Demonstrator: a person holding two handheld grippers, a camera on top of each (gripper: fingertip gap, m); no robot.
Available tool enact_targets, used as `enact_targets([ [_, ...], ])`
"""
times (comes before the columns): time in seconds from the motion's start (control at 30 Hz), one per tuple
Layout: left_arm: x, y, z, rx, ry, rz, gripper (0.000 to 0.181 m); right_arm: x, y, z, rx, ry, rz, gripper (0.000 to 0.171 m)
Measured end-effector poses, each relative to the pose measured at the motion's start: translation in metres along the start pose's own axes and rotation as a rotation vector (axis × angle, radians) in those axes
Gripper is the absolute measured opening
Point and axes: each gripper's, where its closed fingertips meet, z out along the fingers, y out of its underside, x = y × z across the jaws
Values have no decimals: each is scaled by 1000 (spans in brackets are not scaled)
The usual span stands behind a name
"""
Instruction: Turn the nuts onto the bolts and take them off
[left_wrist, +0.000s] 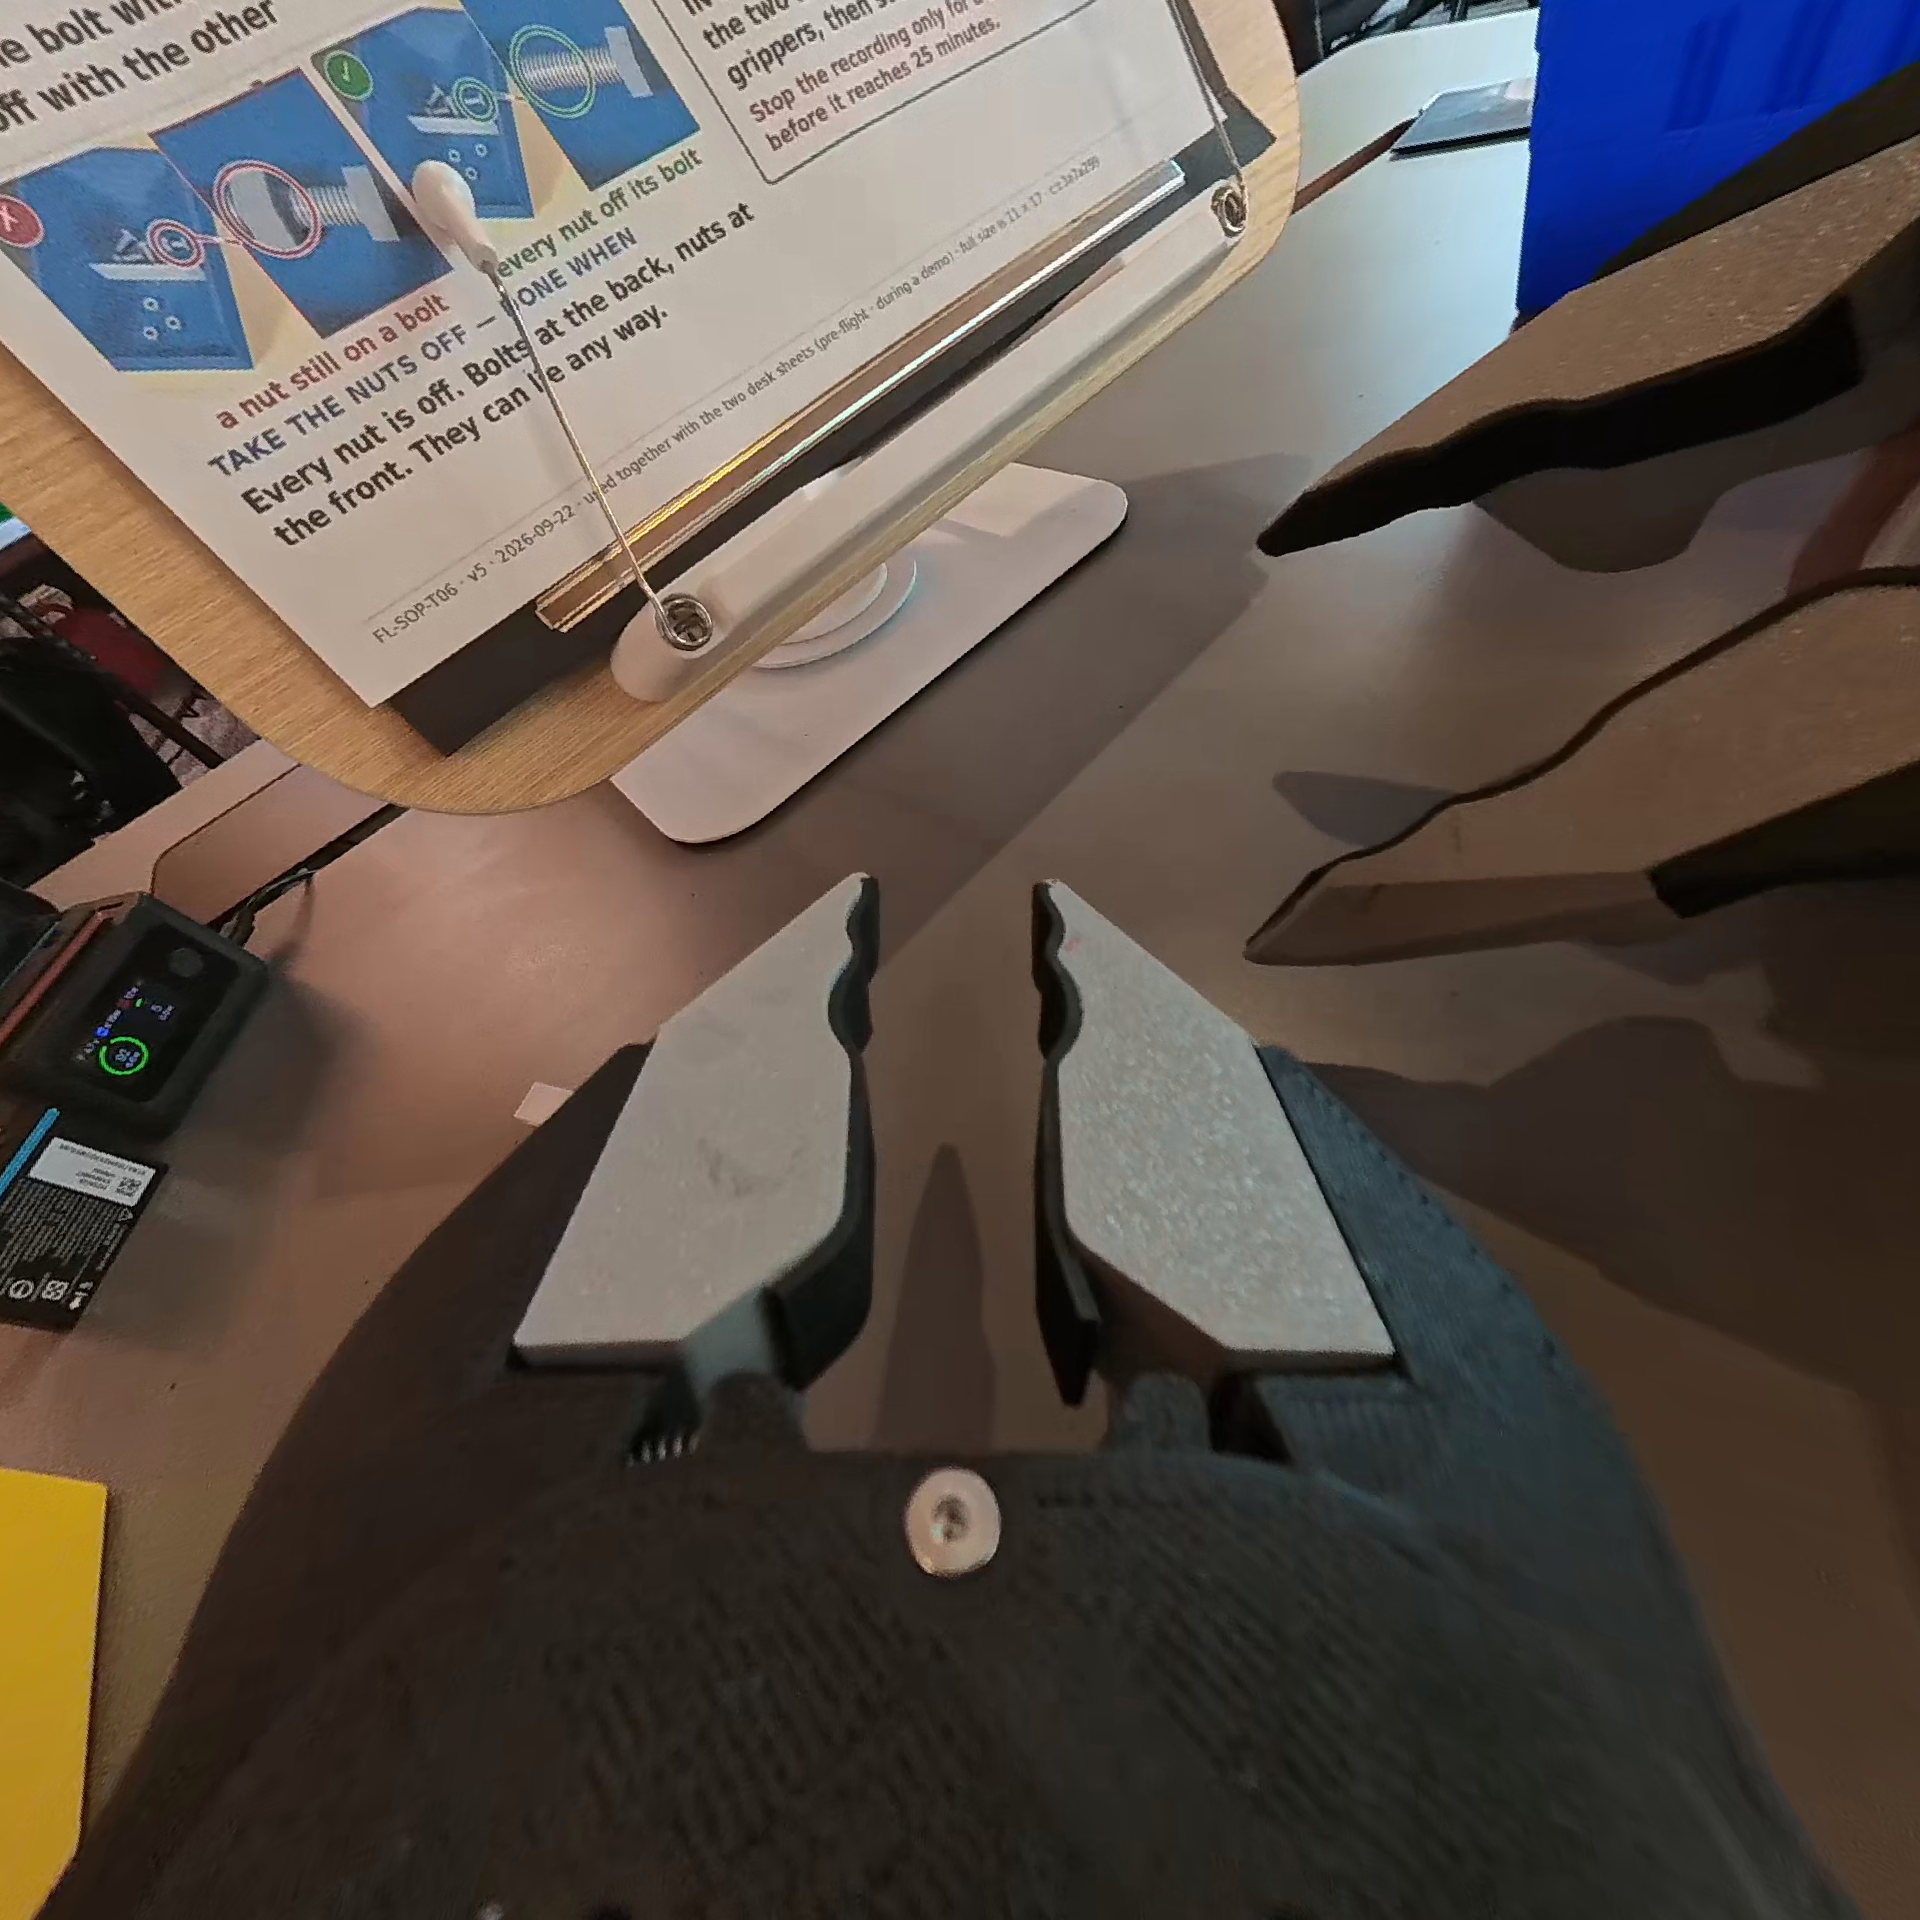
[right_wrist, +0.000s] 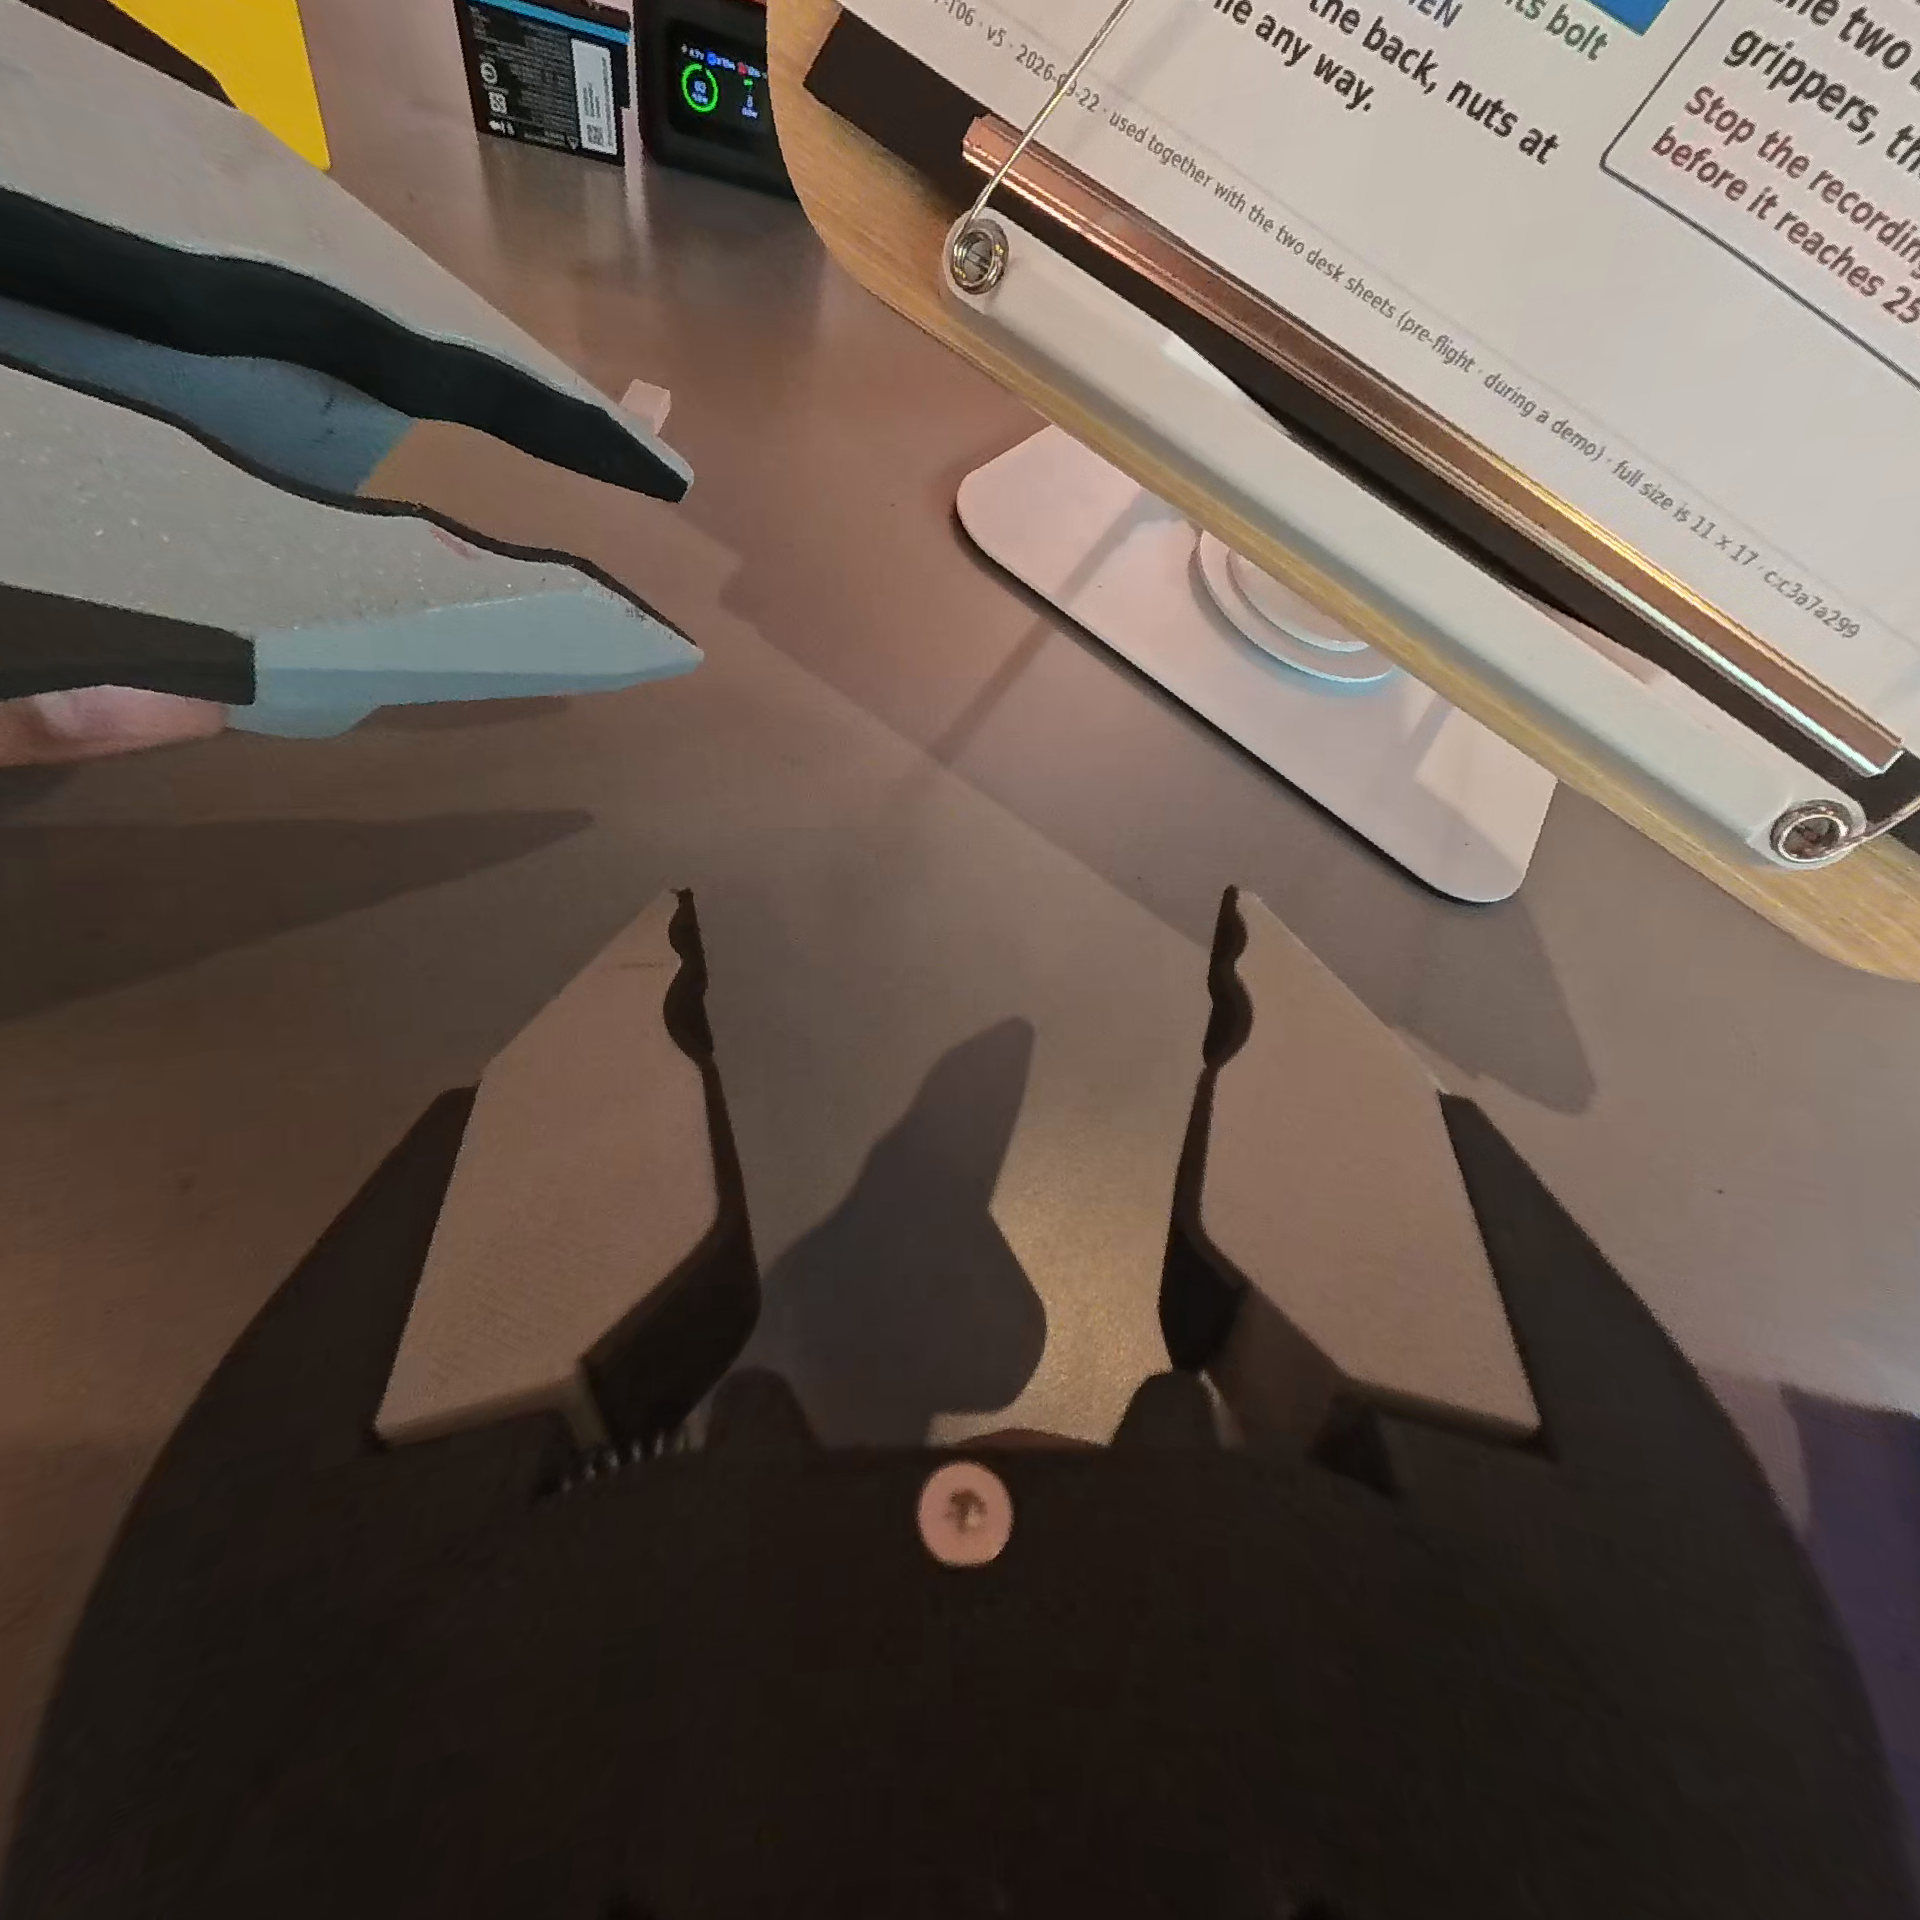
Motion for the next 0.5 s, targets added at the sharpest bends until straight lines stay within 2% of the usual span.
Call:
enact_targets([
  [0.5,2,0,-2,1,-31,65,26,5,3,-2,-3,0,25,95],
])
